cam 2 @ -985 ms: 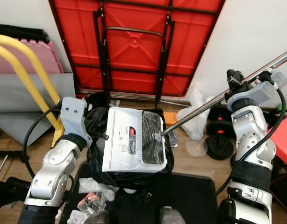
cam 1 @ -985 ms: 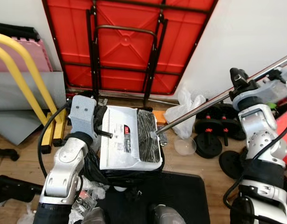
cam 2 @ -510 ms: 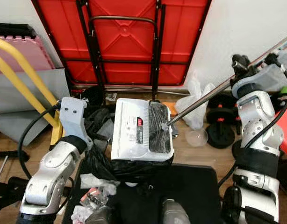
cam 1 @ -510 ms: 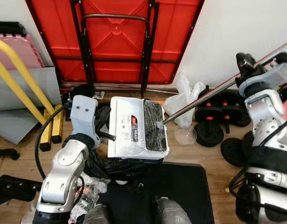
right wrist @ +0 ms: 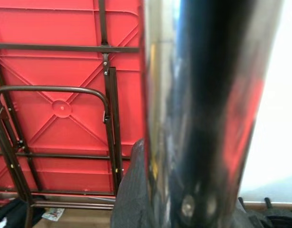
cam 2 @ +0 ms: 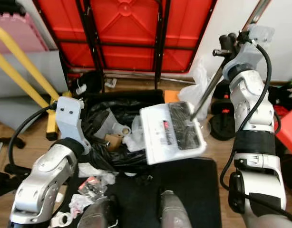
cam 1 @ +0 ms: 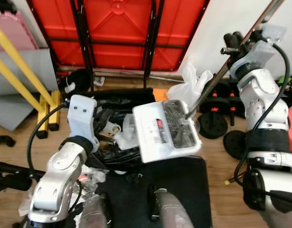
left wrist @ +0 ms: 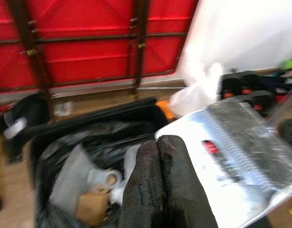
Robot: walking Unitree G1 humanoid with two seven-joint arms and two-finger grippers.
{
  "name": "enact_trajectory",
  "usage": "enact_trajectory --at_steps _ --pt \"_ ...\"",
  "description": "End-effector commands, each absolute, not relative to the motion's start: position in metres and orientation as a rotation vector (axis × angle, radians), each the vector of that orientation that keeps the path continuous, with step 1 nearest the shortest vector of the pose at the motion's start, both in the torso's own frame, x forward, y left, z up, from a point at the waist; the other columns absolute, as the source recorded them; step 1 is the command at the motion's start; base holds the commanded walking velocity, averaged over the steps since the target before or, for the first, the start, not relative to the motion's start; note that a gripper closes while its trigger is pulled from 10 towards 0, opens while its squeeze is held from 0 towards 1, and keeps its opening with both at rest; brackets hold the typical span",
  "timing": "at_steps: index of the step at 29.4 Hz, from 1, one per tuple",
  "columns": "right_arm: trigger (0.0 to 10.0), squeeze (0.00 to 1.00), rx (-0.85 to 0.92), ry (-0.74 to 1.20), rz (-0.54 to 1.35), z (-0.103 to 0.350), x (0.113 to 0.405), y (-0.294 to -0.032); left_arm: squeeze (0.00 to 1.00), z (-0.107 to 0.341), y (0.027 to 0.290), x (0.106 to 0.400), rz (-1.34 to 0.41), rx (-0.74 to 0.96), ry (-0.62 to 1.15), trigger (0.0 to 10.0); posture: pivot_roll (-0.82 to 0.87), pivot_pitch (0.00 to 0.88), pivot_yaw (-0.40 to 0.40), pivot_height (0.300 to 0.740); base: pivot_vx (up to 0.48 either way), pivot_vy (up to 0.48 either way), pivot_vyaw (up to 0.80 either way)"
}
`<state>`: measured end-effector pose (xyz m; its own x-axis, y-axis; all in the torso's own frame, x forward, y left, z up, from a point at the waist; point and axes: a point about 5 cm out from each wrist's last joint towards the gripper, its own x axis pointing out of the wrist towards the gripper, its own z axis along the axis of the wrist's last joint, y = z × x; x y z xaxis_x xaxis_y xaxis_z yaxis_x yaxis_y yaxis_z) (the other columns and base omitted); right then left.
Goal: Sweep floor
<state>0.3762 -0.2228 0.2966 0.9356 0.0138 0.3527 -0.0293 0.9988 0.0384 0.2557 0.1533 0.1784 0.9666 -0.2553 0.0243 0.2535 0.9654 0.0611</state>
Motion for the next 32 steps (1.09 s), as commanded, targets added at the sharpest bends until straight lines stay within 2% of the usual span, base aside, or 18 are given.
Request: enact_trajectory --at_steps 1,3,4,5,9,11,16,18,22,29,32 --pt "10.0 0.00 -0.018 -0.485 0.071 0.324 0.378 -0.206 0.00 0.176 0.143 0.248 -0.331 0.040 -0.010 10.0 -0.14 0.354 -0.145 0.740 0.000 0.000 0.00" --pt "10.0 0.00 -0.172 -0.553 0.145 0.346 0.388 -0.166 0.00 0.177 0.132 0.238 -0.367 0.049 -0.016 10.0 -0.14 0.362 -0.152 0.740 0.000 0.000 0.00" --pt "10.0 0.00 -0.172 -0.553 0.145 0.346 0.388 -0.166 0.00 0.177 0.132 0.238 -0.367 0.049 -0.016 10.0 -0.14 0.362 -0.152 0.740 0.000 0.000 0.00" --pt "10.0 0.00 -0.212 -0.575 0.169 0.353 0.390 -0.152 0.00 0.178 0.130 0.236 -0.367 0.060 -0.020 10.0 -0.13 0.369 -0.162 0.740 0.000 0.000 0.00" --pt "10.0 0.00 -0.257 -0.614 0.196 0.365 0.394 -0.133 0.00 0.180 0.131 0.232 -0.339 0.066 -0.025 10.0 -0.13 0.388 -0.180 0.740 0.000 0.000 0.00" --pt "10.0 0.00 -0.336 -0.648 0.187 0.373 0.395 -0.123 0.00 0.182 0.132 0.231 -0.324 0.072 -0.030 10.0 -0.13 0.397 -0.185 0.740 0.000 0.000 0.00" --pt "10.0 0.00 -0.361 -0.686 0.188 0.383 0.395 -0.113 0.00 0.183 0.131 0.227 -0.317 0.087 -0.036 10.0 -0.12 0.418 -0.199 0.740 0.000 0.000 0.00" --pt "10.0 0.00 -0.315 -0.708 0.206 0.395 0.396 -0.101 0.00 0.186 0.129 0.218 -0.310 0.093 -0.039 10.0 -0.11 0.448 -0.215 0.740 0.000 0.000 0.00" --pt "10.0 0.00 -0.331 -0.720 0.223 0.399 0.398 -0.087 0.00 0.191 0.127 0.208 -0.299 0.099 -0.046 10.0 -0.11 0.473 -0.228 0.740 0.000 0.000 0.00" --pt "10.0 0.00 -0.265 -0.741 0.224 0.407 0.397 -0.083 0.00 0.195 0.128 0.200 -0.281 0.102 -0.047 10.0 -0.09 0.493 -0.238 0.740 0.000 0.000 0.00" --pt "10.0 0.00 -0.283 -0.761 0.142 0.416 0.397 -0.090 0.00 0.196 0.129 0.197 -0.274 0.120 -0.040 10.0 -0.08 0.500 -0.238 0.740 0.000 0.000 0.00"
